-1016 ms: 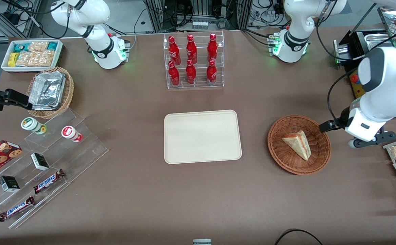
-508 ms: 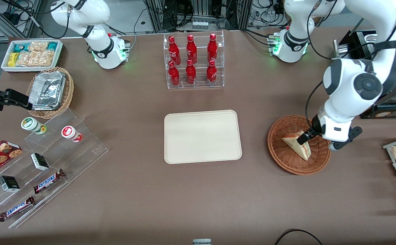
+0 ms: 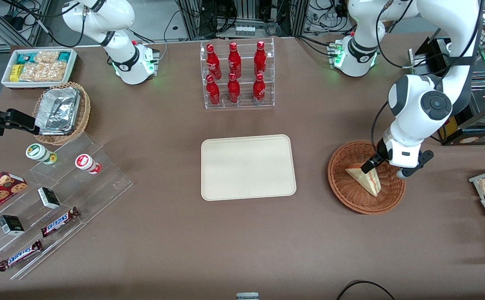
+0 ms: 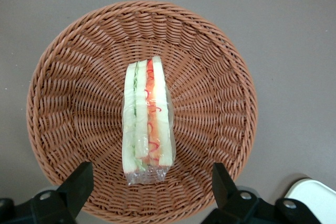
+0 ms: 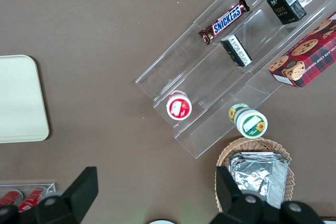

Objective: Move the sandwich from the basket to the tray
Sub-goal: 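Lower the open left gripper and close it on the wrapped sandwich, then lift the sandwich out of the basket and carry it toward the tray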

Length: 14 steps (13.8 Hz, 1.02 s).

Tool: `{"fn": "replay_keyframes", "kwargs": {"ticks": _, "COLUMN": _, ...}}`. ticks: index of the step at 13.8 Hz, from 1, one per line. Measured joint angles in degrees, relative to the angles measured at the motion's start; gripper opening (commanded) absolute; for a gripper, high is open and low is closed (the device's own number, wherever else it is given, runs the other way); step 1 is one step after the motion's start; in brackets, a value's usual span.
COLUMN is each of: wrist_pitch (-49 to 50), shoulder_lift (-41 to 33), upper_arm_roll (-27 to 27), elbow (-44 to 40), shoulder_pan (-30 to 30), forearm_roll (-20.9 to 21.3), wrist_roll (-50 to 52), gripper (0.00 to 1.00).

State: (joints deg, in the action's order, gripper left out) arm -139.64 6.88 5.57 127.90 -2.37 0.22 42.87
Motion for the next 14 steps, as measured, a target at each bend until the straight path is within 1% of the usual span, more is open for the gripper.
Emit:
{"fn": "replay_keyframes", "kwargs": {"ticks": 3, "wrist_pitch": -3.98, "shoulder_lift": 1.58, "upper_arm_roll": 0.00, "elbow": 1.89, "shoulder_pan": 0.00, "forearm_roll": 0.00, "wrist_roll": 0.40, "gripper": 1.00}}
{"fn": "replay_keyframes", "kwargs": {"ticks": 7, "wrist_pitch": -12.46, "shoulder_lift": 4.91, "upper_arm_roll": 0.00, "elbow": 5.09, "shoulder_pan": 0.00, "forearm_roll": 0.00, "wrist_roll": 1.53, "gripper": 1.00}}
{"fn": "replay_keyframes", "kwargs": {"ticks": 8, "wrist_pitch": -14.09, "shoulder_lift": 5.64, "upper_arm_roll": 0.00, "elbow": 5.74, "shoulder_pan": 0.00, "forearm_roll": 0.00, "wrist_roll": 1.59, "gripper": 0.96}}
{"fn": "replay_keyframes", "kwargs": {"ticks": 9, "wrist_pitch": -15.09, "shoulder_lift": 6.30, "upper_arm_roll": 0.00, "elbow": 6.10, "shoulder_pan": 0.00, "forearm_roll": 0.00, "wrist_roll": 1.64, "gripper": 0.72}}
{"fn": "replay_keyframes", "kwargs": {"ticks": 10, "wrist_pitch": -15.80, "shoulder_lift": 6.89, "upper_arm_roll": 0.00, "elbow": 6.23, "shoulder_pan": 0.00, "forearm_roll": 0.00, "wrist_roll": 1.66, "gripper": 0.35}}
{"fn": "replay_keyframes", "kwargs": {"ticks": 11, "wrist_pitch": -16.13, "shoulder_lift": 7.29, "upper_arm_roll": 0.00, "elbow": 6.23, "shoulder_pan": 0.00, "forearm_roll": 0.00, "wrist_roll": 1.72, "gripper": 0.05}}
{"fn": "replay_keyframes", "kwargs": {"ticks": 12, "wrist_pitch": -16.25, "shoulder_lift": 7.44, "upper_arm_roll": 0.00, "elbow": 6.22, "shoulder_pan": 0.00, "forearm_roll": 0.00, "wrist_roll": 1.74, "gripper": 0.00}}
{"fn": "replay_keyframes", "kwargs": {"ticks": 14, "wrist_pitch": -16.32, "shoulder_lift": 7.42, "upper_arm_roll": -0.04, "elbow": 6.02, "shoulder_pan": 0.01, "forearm_roll": 0.00, "wrist_roll": 1.74, "gripper": 0.00}}
